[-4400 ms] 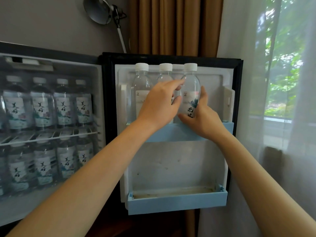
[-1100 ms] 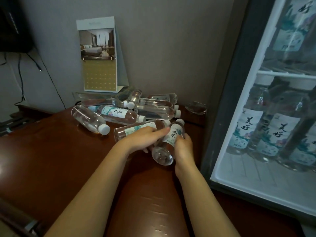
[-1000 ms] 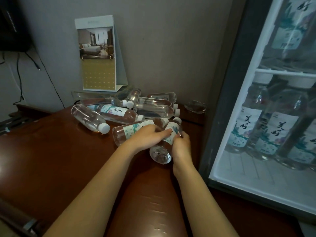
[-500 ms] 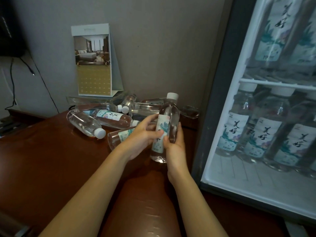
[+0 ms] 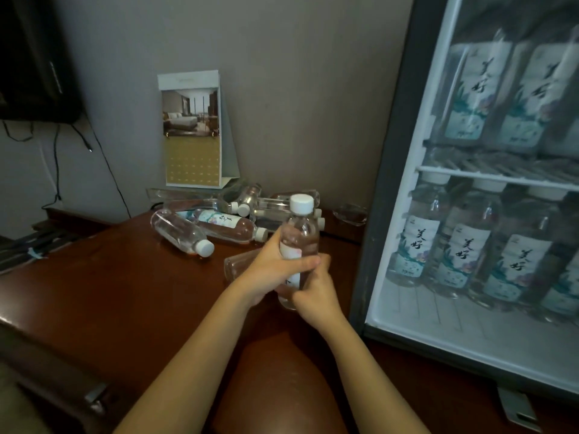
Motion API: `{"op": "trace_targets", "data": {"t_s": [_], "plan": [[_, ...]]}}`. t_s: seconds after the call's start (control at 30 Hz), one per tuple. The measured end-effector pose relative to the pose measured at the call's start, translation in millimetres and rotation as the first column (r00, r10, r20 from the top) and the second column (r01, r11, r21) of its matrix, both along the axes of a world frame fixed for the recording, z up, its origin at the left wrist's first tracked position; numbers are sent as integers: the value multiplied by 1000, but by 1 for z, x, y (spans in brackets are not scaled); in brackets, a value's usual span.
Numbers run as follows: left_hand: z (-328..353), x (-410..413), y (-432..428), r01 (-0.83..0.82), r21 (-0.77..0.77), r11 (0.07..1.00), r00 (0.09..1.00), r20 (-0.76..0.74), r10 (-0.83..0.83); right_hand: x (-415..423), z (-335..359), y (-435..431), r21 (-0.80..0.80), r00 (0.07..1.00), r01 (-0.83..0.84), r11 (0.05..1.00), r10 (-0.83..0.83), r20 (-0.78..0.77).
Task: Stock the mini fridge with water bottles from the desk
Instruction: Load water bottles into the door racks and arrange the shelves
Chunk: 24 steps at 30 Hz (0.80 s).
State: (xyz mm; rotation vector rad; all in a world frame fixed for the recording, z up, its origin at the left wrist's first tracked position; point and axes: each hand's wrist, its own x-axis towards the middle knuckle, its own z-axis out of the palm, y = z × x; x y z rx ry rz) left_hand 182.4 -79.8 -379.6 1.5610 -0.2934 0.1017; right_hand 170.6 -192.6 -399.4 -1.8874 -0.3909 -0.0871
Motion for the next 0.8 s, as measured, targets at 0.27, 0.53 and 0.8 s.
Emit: {"op": "trace_targets", "data": {"t_s": [0.27,0.53,0.8], "plan": [[14,-72,12,293,70,954,950,-134,-282,-70,4,-21,-125,999,-24,992,18,-46],[26,-148,-6,204,249,947,979,-54,-197,-157,7,-51,-153,994,-106,983,106,-9],[50,-188,-76,133,258,957,991,-5,-136,-213,33,-113,-91,999,33,995,-31,14]]}}
